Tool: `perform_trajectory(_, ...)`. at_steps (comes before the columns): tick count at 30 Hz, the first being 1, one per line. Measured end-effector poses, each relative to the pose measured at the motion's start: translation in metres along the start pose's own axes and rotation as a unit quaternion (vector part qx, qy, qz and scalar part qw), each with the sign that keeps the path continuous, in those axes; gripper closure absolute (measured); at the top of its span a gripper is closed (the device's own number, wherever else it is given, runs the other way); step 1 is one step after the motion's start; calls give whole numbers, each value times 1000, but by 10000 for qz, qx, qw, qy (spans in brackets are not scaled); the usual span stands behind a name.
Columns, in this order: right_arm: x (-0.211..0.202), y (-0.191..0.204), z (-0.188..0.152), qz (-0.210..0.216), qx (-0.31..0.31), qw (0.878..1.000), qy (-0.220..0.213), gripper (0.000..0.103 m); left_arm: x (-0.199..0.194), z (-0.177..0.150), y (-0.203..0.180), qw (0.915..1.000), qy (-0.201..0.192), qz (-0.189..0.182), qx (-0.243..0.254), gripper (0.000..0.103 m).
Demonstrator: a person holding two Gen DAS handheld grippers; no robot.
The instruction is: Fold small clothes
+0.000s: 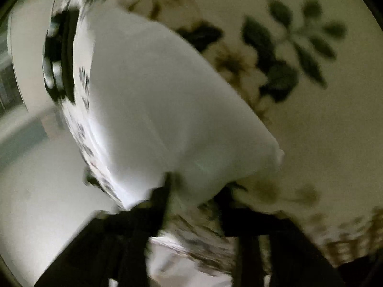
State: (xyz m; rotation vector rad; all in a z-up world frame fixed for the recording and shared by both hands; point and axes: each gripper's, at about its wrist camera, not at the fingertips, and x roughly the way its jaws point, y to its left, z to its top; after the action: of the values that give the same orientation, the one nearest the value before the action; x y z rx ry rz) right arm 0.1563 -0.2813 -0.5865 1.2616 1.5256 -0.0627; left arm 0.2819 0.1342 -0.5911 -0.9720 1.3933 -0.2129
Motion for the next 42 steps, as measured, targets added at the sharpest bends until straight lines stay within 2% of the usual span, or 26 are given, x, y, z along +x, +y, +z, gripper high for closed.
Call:
perform_trajectory(1,-6,5,-1,-125,-154,9998,-38,37,9,4,-8,9999,106,-95,86,35)
perform_trajectory(5,-51,21,-4,-522,-845,9940,-450,36,45,25,-36,9970,399,-230,616,35)
perform_trajectory(8,-68,21,16,-581,-1054,9900,-736,25,73,33,-43,9922,759,-236,956,35)
perform_trajectory(12,-39,16,71,-373,-1088,9923,-454,25,88,36,-42,9888,993,-350,1061,34)
perform_trajectory(14,-18,13,88,94,-1071,9942,-73,25,82,34,-41,9881,942,-505,1106,37)
perform_trajectory(15,-10,15,91,288,-1107,9934,66,25,79,32,-43,9873,899,-548,1186,45)
perform_trajectory(16,-6,17,92,490,-1207,9914,156,25,76,31,-47,9864,821,-572,1303,57)
perform_trajectory(17,-4,20,91,562,-1298,9898,178,34,74,29,-50,9852,768,-562,1425,78)
perform_trajectory(18,-2,22,89,547,-1396,9885,211,68,70,27,-53,9842,731,-607,1492,85)
perform_trajectory(19,2,25,88,495,-1465,9876,285,83,67,26,-54,9842,676,-636,1505,86)
perform_trajectory(20,3,25,85,482,-1467,9877,256,87,66,26,-60,9844,594,-638,1526,88)
perform_trajectory(25,-12,45,72,450,-1587,9863,30,90,40,35,-82,9837,342,-827,1558,89)
perform_trajectory(30,-44,92,69,572,-1916,9797,-161,90,18,63,-124,9787,105,-1034,1772,89)
perform_trajectory(37,-75,195,97,761,-2590,9620,-402,90,-10,125,-191,9717,-339,-1247,1976,89)
perform_trajectory(42,-86,287,136,968,-2979,9477,-618,90,-30,194,-247,9625,-763,-1354,2224,89)
